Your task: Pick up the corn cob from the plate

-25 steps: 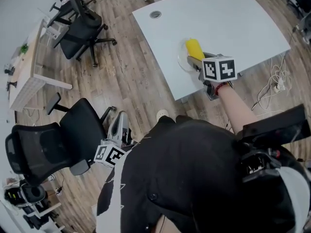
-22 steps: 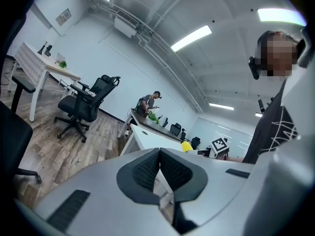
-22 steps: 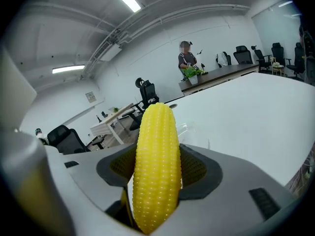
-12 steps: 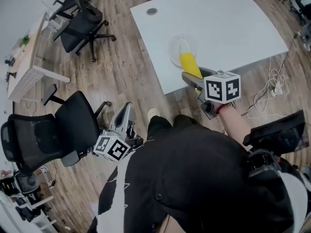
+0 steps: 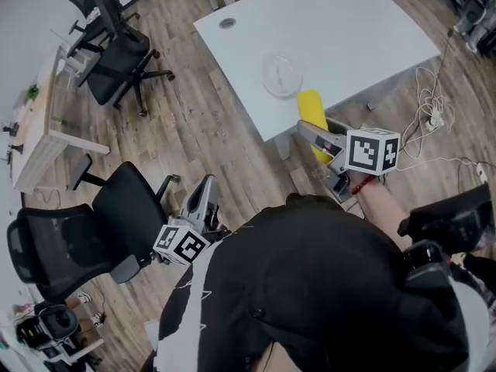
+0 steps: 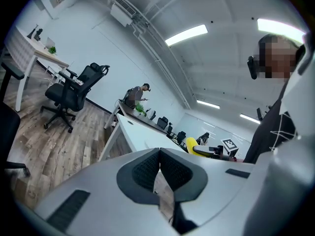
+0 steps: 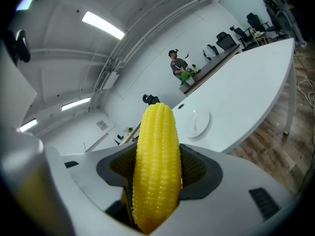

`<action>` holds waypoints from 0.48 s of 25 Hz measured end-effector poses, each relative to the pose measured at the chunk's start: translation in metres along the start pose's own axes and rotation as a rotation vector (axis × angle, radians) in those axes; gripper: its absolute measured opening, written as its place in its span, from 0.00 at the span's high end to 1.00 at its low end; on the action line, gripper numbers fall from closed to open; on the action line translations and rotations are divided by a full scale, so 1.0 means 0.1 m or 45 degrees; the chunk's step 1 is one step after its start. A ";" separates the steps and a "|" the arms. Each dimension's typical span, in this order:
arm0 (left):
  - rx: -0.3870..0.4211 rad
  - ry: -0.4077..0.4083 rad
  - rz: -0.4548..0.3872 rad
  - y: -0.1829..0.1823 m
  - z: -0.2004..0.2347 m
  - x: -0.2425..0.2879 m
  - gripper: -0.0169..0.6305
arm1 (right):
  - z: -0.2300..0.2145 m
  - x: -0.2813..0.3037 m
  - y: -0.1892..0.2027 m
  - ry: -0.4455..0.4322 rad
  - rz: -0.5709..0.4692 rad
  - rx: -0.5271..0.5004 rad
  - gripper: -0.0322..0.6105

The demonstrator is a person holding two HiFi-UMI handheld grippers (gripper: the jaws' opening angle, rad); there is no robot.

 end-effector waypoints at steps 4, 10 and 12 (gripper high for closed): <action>0.010 0.043 0.017 -0.07 0.05 -0.29 0.95 | 0.19 -0.08 0.15 0.007 -0.082 0.076 0.56; -0.018 0.131 -0.006 -0.12 0.11 -0.87 0.95 | 0.59 -0.22 0.67 0.032 -0.131 0.120 0.56; -0.023 0.165 0.010 -0.07 0.08 -0.98 0.95 | 0.69 -0.32 0.81 0.031 -0.158 0.119 0.56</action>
Point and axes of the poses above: the fingertips, and each gripper's own axes: x forward along the fingers, z to its left, y out of its underside, the point moved 1 cm from there along -x, backward along the fingers, and after that the axes turned 3 degrees about x, right-handed, at the moved point
